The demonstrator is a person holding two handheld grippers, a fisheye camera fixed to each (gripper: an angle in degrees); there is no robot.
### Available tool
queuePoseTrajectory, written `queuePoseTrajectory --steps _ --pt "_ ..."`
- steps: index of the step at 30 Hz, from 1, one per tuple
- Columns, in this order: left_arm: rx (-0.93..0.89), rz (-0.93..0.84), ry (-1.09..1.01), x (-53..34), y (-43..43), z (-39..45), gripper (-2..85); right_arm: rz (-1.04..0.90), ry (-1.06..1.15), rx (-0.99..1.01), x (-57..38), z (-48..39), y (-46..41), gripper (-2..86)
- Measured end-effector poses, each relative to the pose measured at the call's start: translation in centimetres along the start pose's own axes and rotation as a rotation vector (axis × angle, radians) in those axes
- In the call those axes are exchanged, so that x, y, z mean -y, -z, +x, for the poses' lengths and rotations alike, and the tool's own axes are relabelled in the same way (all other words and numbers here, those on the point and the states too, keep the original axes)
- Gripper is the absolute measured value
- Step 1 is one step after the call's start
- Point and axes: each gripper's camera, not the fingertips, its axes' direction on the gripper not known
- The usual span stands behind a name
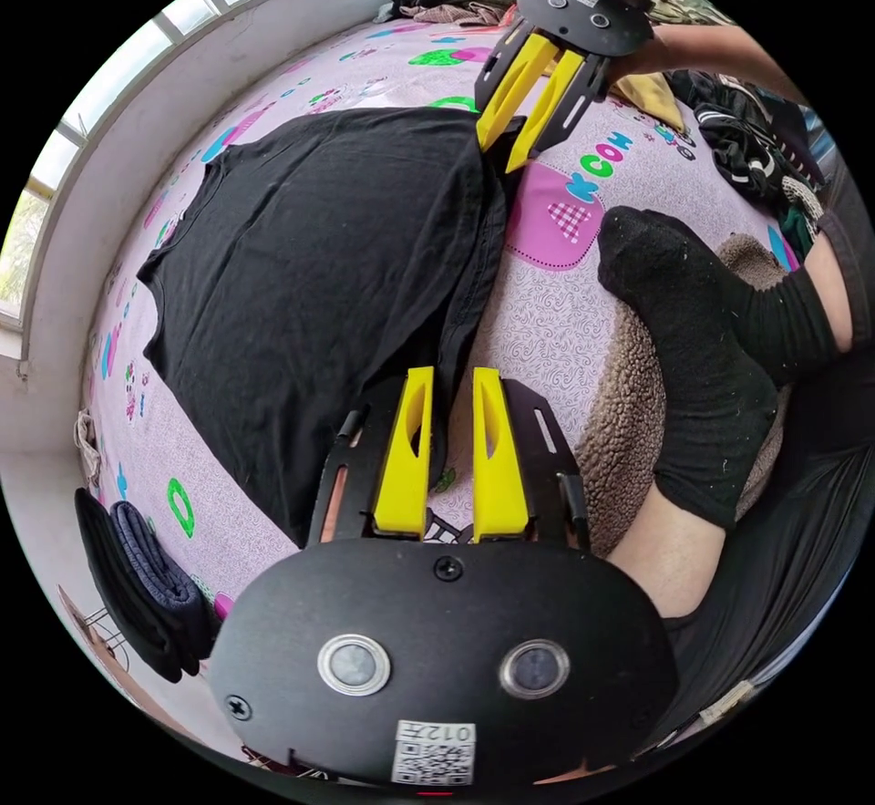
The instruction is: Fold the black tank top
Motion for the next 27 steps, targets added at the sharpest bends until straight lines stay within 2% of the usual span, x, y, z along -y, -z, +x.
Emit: queuePoseTrajectory --steps 7,12,17,25,27 --pt "-0.046 0.023 0.018 -0.2 0.1 0.0 0.2 0.009 0.054 0.077 -1.3 -1.6 -1.7 -0.1" --pt "-0.217 0.011 0.081 -1.2 0.3 -1.4 0.0 0.001 -0.001 0.268 -4.3 -0.6 -1.7 -0.6" --pt "-0.337 -0.022 0.154 -1.6 -1.5 -2.5 0.2 -0.024 -0.149 0.529 -7.5 2.0 -5.7 -0.2" --pt "-0.278 -0.090 -0.037 -1.5 -0.8 0.9 1.5 -0.140 -0.012 0.570 -6.7 -2.5 -7.2 4.2" --pt "-0.333 -0.147 -0.099 -2.2 -0.7 1.4 1.8 -0.134 0.000 0.541 -6.9 -3.3 -6.5 4.5"
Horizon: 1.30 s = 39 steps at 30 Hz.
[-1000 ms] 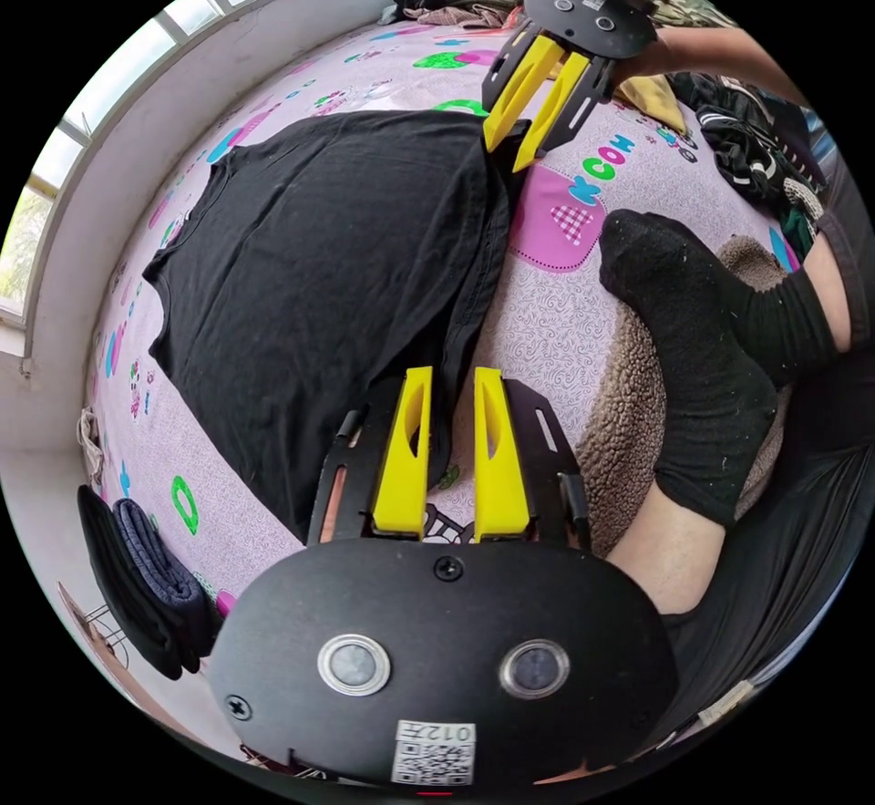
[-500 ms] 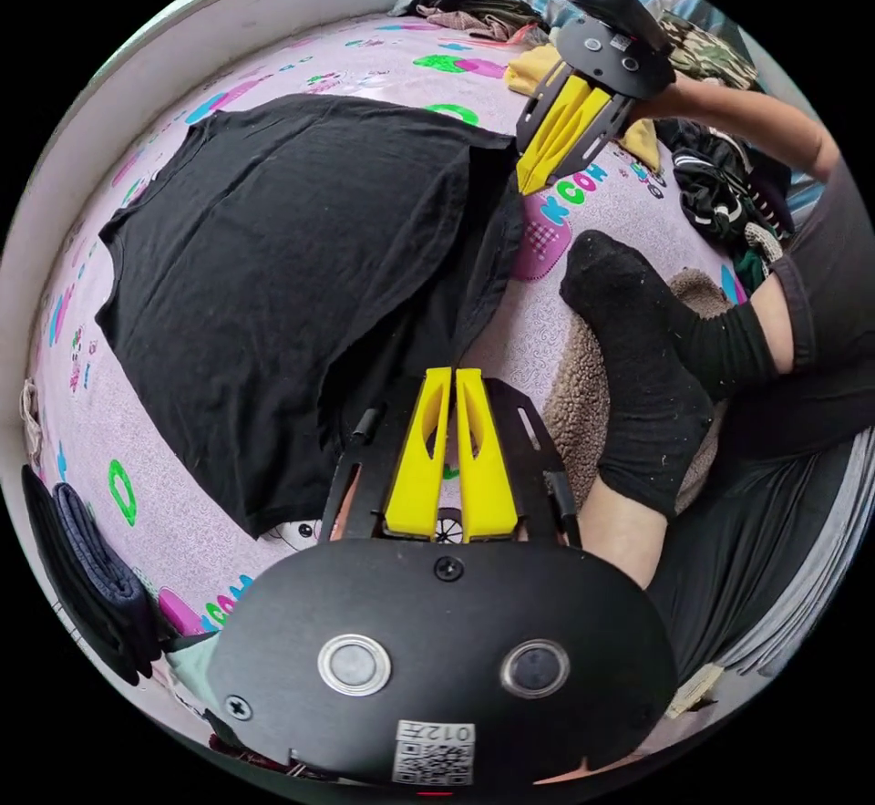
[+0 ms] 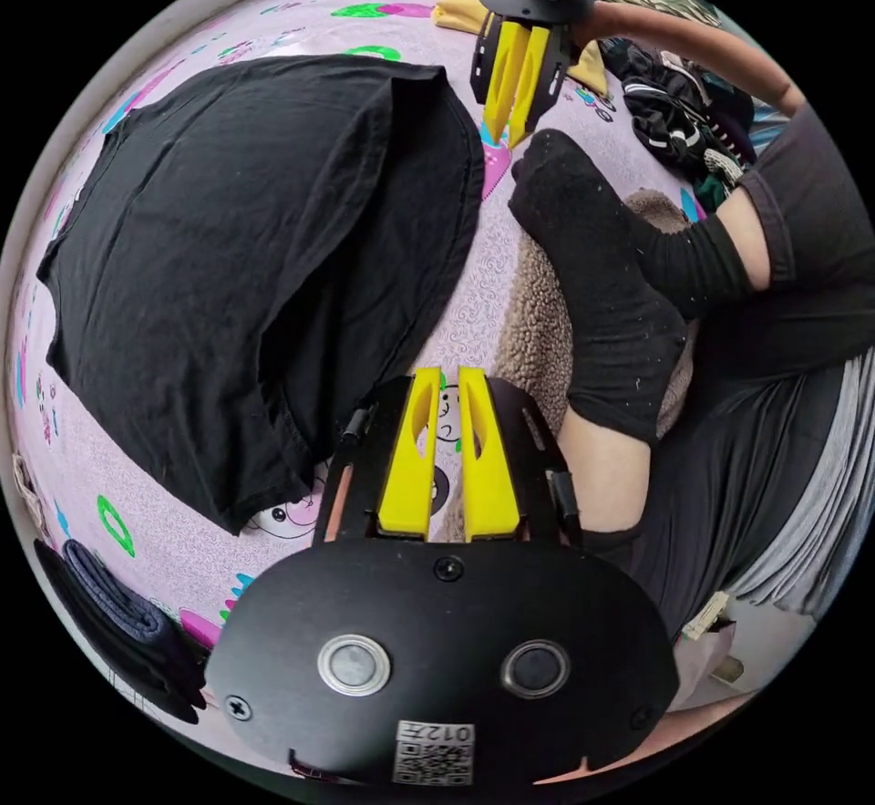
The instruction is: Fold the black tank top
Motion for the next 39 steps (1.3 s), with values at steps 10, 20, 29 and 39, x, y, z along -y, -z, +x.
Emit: queuePoseTrajectory --steps 10,20,29,39 --pt "0.343 0.243 0.224 -4.0 4.2 -2.1 3.1 0.186 0.052 -0.558 2.9 -9.2 1.4 7.0" --pt "0.650 0.127 -0.039 -0.5 1.7 0.7 3.3 0.075 0.196 -0.744 9.1 -15.2 0.5 8.5" --pt "0.592 0.099 -0.077 -0.2 2.0 -1.4 0.2 0.076 0.169 -0.650 14.5 -18.9 9.7 0.0" --pt "0.138 0.191 0.039 -2.8 6.0 -7.0 -0.1 0.235 -0.036 -0.132 17.6 -18.9 30.6 -0.7"
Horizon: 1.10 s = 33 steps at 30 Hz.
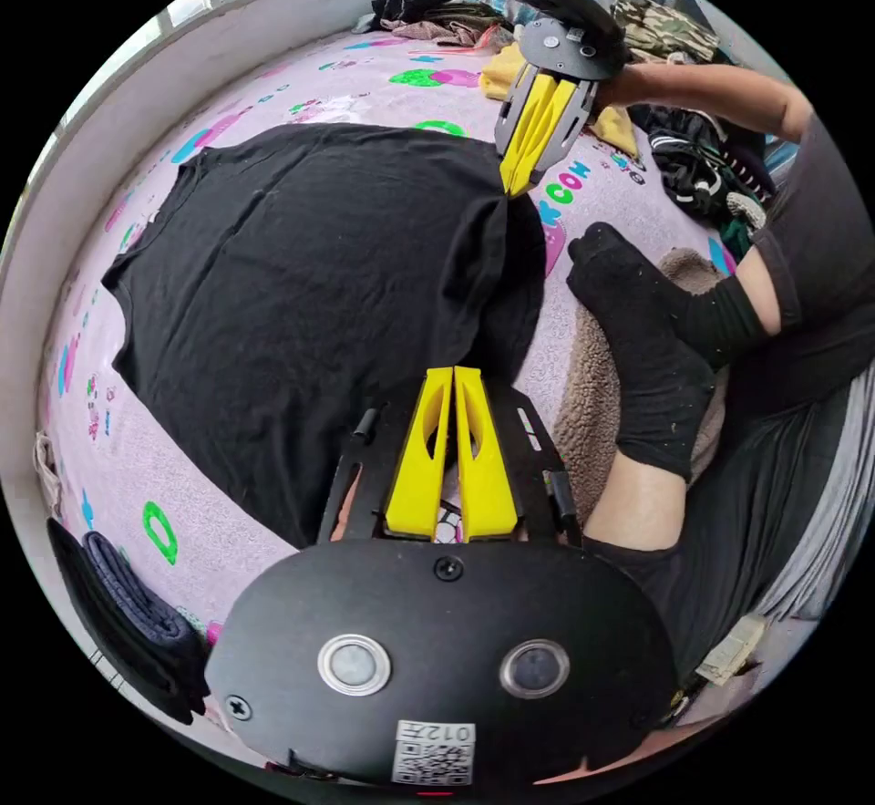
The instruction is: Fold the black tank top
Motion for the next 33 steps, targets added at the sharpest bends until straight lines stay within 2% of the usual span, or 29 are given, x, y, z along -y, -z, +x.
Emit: queuePoseTrajectory --steps 3,5,10,13,16,19,21,23,26,29,33 --pt "-0.219 -0.011 0.025 -0.5 -0.2 -2.1 -0.1 0.023 -0.069 0.177 2.0 1.8 5.3 -0.6" --pt "-0.253 -0.019 0.076 -1.0 -0.8 -3.3 -0.1 -0.006 -0.112 0.231 3.8 2.8 7.6 -0.4" --pt "-0.261 -0.063 0.085 -1.1 -2.1 -4.0 -0.1 -0.092 -0.079 0.184 9.7 0.5 11.9 0.9" --pt "-0.277 -0.120 0.019 -0.6 -2.5 -3.4 -0.1 -0.230 -0.001 0.198 13.8 -1.7 14.0 1.8" --pt "-0.194 -0.183 -0.041 -0.7 -2.1 -3.1 0.0 -0.239 -0.006 0.167 16.8 -1.9 19.1 1.8" --pt "-0.132 -0.122 0.065 -1.9 0.2 -5.6 0.1 -0.112 -0.202 0.137 18.0 2.5 26.9 2.2" --pt "-0.051 -0.080 0.240 -4.0 2.0 -9.0 0.2 -0.036 -0.391 0.101 17.3 6.5 31.1 2.9" --pt "0.026 -0.109 0.386 -5.7 2.6 -11.5 0.3 0.084 -0.652 0.111 15.3 11.5 35.8 3.9" --pt "0.104 -0.162 0.556 -8.4 3.2 -14.5 0.7 0.203 -0.904 0.195 13.4 15.8 39.4 5.6" --pt "0.016 -0.167 0.692 -10.8 3.2 -16.7 1.6 0.281 -1.037 0.350 13.4 18.4 40.9 6.6" --pt "-0.132 -0.106 0.857 -13.6 3.1 -19.0 2.6 0.286 -1.063 0.454 16.3 19.6 41.8 6.7"
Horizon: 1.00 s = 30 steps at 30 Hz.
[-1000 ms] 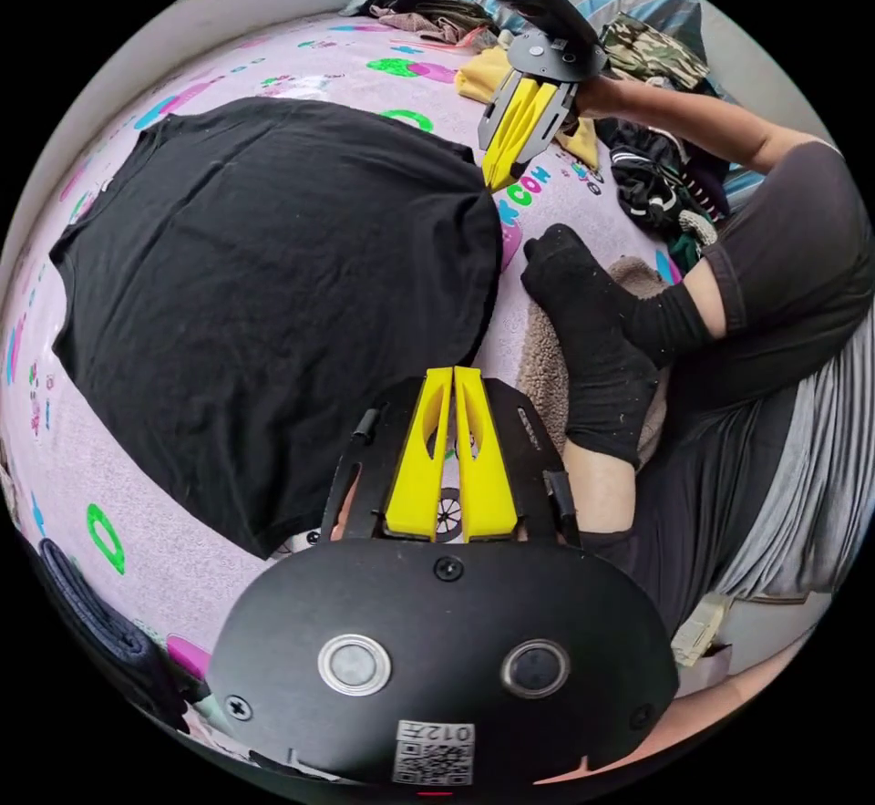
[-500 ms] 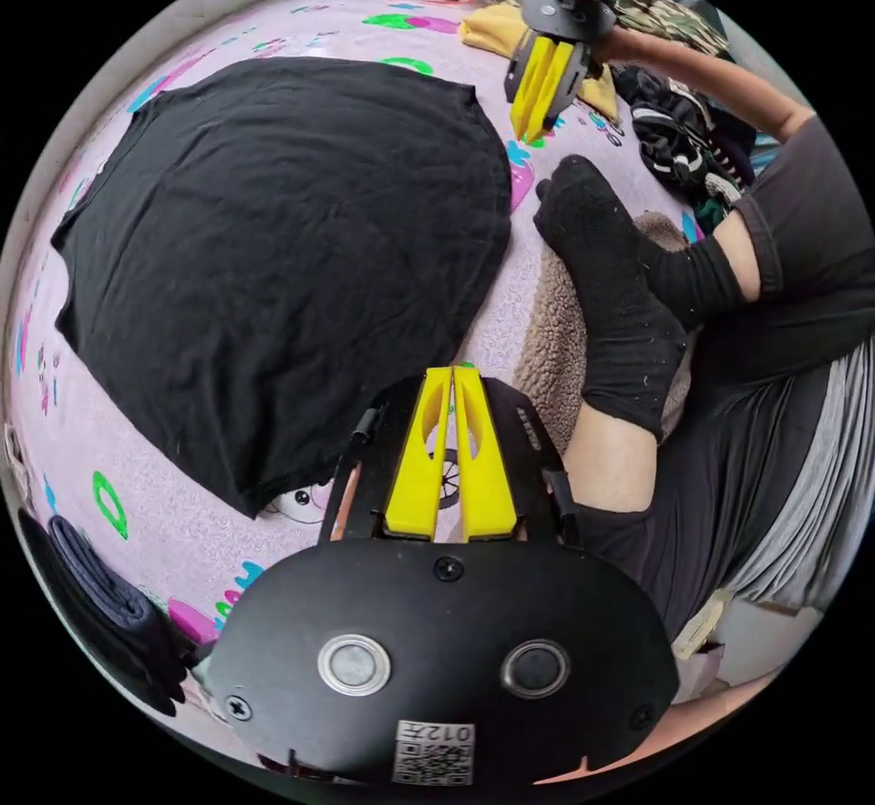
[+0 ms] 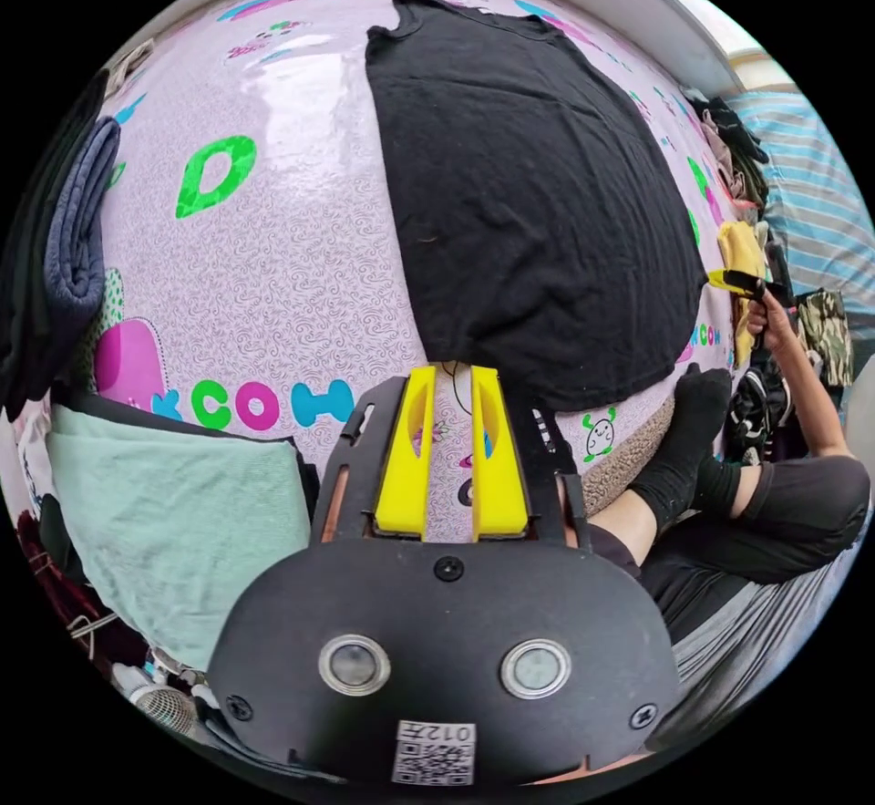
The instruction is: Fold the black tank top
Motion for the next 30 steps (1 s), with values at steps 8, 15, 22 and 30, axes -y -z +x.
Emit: queuePoseTrajectory --steps 8,15,22,30 --pt "-0.080 0.133 0.125 -0.3 2.3 -2.6 3.1 -0.062 0.015 -0.041 2.8 -6.2 -0.6 3.1" --pt "-0.104 0.087 0.157 1.2 1.4 -2.9 1.7 -0.064 0.042 0.005 2.7 -7.4 -2.4 1.8" --pt "0.042 0.024 0.087 2.3 1.5 -1.1 0.2 -0.106 0.122 -0.201 1.7 -7.2 -4.5 0.0" --pt "0.230 0.137 0.022 1.3 4.1 2.7 0.5 0.021 0.185 -0.418 -3.2 -6.9 -7.8 -0.3"
